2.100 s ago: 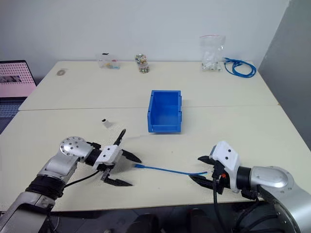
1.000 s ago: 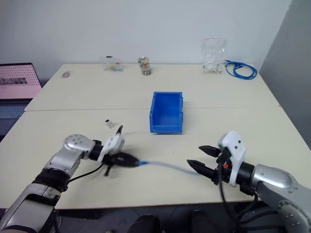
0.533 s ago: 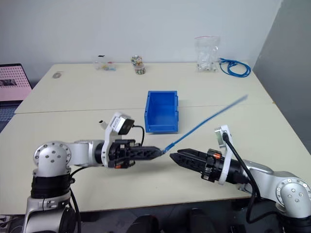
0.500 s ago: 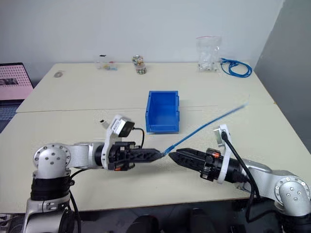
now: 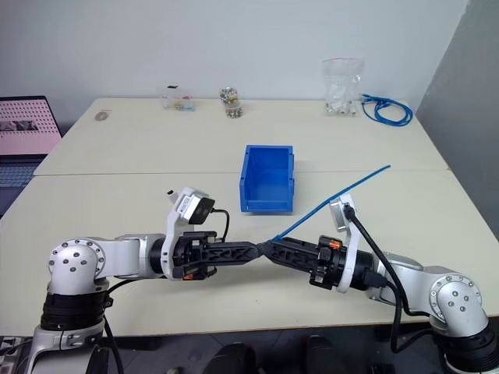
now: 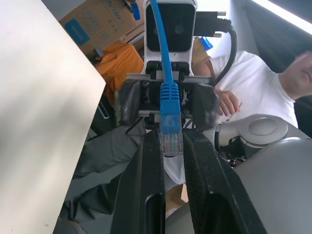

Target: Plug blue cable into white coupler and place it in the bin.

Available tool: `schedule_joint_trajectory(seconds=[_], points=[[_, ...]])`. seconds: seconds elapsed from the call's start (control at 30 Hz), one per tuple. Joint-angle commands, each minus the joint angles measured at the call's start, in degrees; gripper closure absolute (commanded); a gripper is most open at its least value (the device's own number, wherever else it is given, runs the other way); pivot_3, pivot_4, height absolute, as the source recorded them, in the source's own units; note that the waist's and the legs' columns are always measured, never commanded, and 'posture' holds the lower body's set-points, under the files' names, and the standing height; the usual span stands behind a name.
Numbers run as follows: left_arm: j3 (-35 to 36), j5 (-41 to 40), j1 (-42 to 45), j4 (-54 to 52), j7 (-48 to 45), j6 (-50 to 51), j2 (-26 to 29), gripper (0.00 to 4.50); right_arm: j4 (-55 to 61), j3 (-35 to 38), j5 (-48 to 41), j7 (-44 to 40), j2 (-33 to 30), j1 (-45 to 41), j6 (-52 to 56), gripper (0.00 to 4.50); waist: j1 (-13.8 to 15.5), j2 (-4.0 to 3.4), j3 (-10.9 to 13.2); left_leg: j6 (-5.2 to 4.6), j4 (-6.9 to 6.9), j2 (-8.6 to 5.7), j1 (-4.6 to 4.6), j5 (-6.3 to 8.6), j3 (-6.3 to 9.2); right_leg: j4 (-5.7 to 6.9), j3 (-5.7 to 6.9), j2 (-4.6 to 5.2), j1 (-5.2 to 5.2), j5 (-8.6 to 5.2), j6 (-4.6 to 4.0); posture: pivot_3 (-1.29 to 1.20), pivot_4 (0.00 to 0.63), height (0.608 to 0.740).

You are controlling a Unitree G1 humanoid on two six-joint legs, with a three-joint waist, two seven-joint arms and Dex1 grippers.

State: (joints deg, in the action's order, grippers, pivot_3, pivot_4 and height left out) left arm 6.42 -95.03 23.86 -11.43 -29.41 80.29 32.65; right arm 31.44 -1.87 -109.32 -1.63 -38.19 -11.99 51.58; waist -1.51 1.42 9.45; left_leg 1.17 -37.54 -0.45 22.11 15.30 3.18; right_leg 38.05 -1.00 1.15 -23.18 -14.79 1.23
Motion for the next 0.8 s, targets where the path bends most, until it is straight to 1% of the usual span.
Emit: schedule_joint_trajectory(seconds=[0.03, 0.07, 0.17, 0.2, 0.23, 0.4, 0.47, 0.53, 0.6, 0.63, 0.67, 0.7, 0.73, 0.77, 0.8], points=[[-0.80, -2.20, 0.49, -1.28, -0.20, -1.94, 0.71, 4.25, 1.43, 0.68, -1.73, 0.31, -0.62, -0.16, -1.65, 3.03, 0.01, 0.00, 0.00, 0.00, 0.00, 0.00, 0.00, 0.00, 0.00, 0.00, 0.00, 0.00, 0.00, 0.00, 0.00, 0.00, 0.150, 0.740], [-1.00, -2.26, 0.58, -1.21, -0.19, -2.22, 0.76, 4.25, 1.59, 0.73, -1.74, 0.32, -0.73, -0.03, -1.67, 3.31, 0.00, 0.00, 0.00, 0.00, 0.00, 0.00, 0.00, 0.00, 0.00, 0.00, 0.01, 0.00, 0.00, 0.00, 0.00, 0.00, 0.150, 0.740], [-1.84, -2.32, 1.02, -1.12, 0.07, -3.16, 0.57, 4.25, 1.62, 0.76, -1.60, 0.18, -1.08, 0.00, -1.63, 3.92, 0.00, 0.00, 0.00, 0.00, 0.00, 0.00, 0.00, 0.00, 0.00, -0.01, 0.00, 0.00, 0.00, 0.00, 0.00, 0.00, 0.150, 0.740], [-2.11, -2.25, 1.17, -1.10, 0.29, -3.70, 0.42, 4.25, 1.75, 0.70, -1.59, 0.15, -1.20, 0.01, -1.65, 4.22, 0.00, 0.00, 0.00, 0.00, 0.00, 0.00, 0.00, 0.00, 0.00, -0.01, 0.00, 0.00, 0.00, 0.00, 0.00, 0.00, 0.150, 0.740], [-2.21, -1.68, 1.22, -1.38, 0.19, -4.23, 0.30, 4.25, 1.89, 0.66, -1.47, 0.06, -1.31, 0.07, -1.68, 4.33, 0.01, 0.00, 0.00, 0.00, 0.00, 0.00, 0.01, 0.00, 0.00, -0.01, 0.00, 0.00, 0.00, 0.00, 0.00, 0.00, 0.150, 0.740], [-2.35, 0.07, 0.95, -2.00, -0.17, -5.88, 0.10, 4.25, 1.78, 0.81, -0.83, -0.75, -2.02, 0.67, -1.81, 4.34, 0.01, 0.00, 0.00, 0.00, 0.01, 0.00, 0.01, 0.00, -0.01, -0.02, 0.01, 0.00, 0.00, 0.00, 0.00, 0.00, 0.150, 0.740], [-2.38, 2.70, 0.47, -3.09, -2.18, -6.66, 0.49, 3.55, 1.80, 0.59, -0.31, -0.85, -2.28, 0.64, -1.85, 4.34, 0.00, 0.00, 0.00, 0.00, 0.01, 0.00, 0.01, 0.00, -0.01, -0.02, 0.00, -0.01, 0.00, 0.00, 0.00, 0.00, 0.150, 0.740], [-3.06, 7.29, 0.11, -5.04, -7.34, -7.15, 2.58, 3.21, 1.68, 0.28, 0.98, -1.25, -2.68, 0.26, -1.48, 4.34, -0.01, 0.00, 0.01, 0.00, 0.01, 0.00, 0.01, 0.00, -0.01, -0.02, 0.00, -0.02, 0.00, -0.01, -0.01, 0.00, 0.150, 0.740], [-4.06, 12.99, -0.61, -7.61, -13.49, -8.56, 6.23, 2.75, 0.90, 0.21, 1.84, -1.72, -2.84, -0.58, -1.27, 4.34, -0.05, -0.03, 0.02, 0.00, 0.04, 0.00, 0.00, 0.00, -0.05, -0.02, -0.01, -0.09, -0.02, -0.01, -0.01, 0.00, 0.150, 0.740], [-4.11, 14.69, -1.09, -8.36, -15.57, -9.16, 7.58, 2.61, 0.30, 0.40, 1.99, -1.89, -2.85, -0.99, -1.27, 4.34, -0.16, -0.03, 0.04, 0.00, 0.06, -0.01, -0.02, 0.00, -0.08, -0.01, -0.03, -0.10, -0.02, -0.01, -0.02, 0.00, 0.150, 0.740], [-4.35, 17.68, -2.14, -9.55, -18.11, -10.84, 9.64, 2.32, -0.61, 0.67, 2.31, -2.15, -2.86, -1.55, -1.25, 4.34, -0.24, -0.04, 0.05, 0.00, 0.09, 0.02, -0.02, 0.00, -0.09, -0.05, -0.04, -0.10, -0.04, -0.02, -0.03, 0.00, 0.150, 0.740], [-5.05, 23.61, -4.68, -11.50, -21.81, -14.96, 13.47, 2.13, -2.06, 1.02, 3.24, -2.81, -2.97, -2.34, -1.03, 4.34, -0.27, -0.06, 0.06, 0.00, 0.16, 0.01, -0.07, 0.00, -0.14, -0.03, -0.05, -0.11, -0.04, -0.02, -0.04, 0.00, 0.150, 0.740], [-5.56, 28.00, -6.59, -13.00, -24.54, -18.05, 16.16, 1.89, -2.95, 1.33, 3.81, -3.28, -3.12, -2.80, -0.83, 4.34, -0.32, -0.05, 0.06, 0.00, 0.23, 0.01, -0.12, 0.00, -0.18, -0.05, -0.06, -0.10, -0.04, -0.03, -0.05, 0.00, 0.150, 0.740], [-5.76, 33.35, -8.84, -14.09, -26.07, -22.15, 18.83, 1.67, -3.97, 1.75, 4.87, -4.19, -3.56, -3.22, -0.43, 4.34, -0.47, -0.03, 0.08, 0.00, 0.29, 0.00, -0.14, 0.00, -0.20, -0.04, -0.06, -0.10, -0.05, -0.04, -0.07, 0.00, 0.150, 0.740], [-5.45, 37.59, -10.51, -14.19, -25.86, -25.63, 20.23, 1.43, -4.94, 2.09, 5.81, -5.10, -4.01, -3.59, 0.02, 4.34, -0.41, -0.07, 0.09, 0.00, 0.43, 0.08, -0.22, 0.00, -0.33, -0.10, -0.14, -0.09, -0.09, -0.03, -0.09, 0.00, 0.150, 0.740]])
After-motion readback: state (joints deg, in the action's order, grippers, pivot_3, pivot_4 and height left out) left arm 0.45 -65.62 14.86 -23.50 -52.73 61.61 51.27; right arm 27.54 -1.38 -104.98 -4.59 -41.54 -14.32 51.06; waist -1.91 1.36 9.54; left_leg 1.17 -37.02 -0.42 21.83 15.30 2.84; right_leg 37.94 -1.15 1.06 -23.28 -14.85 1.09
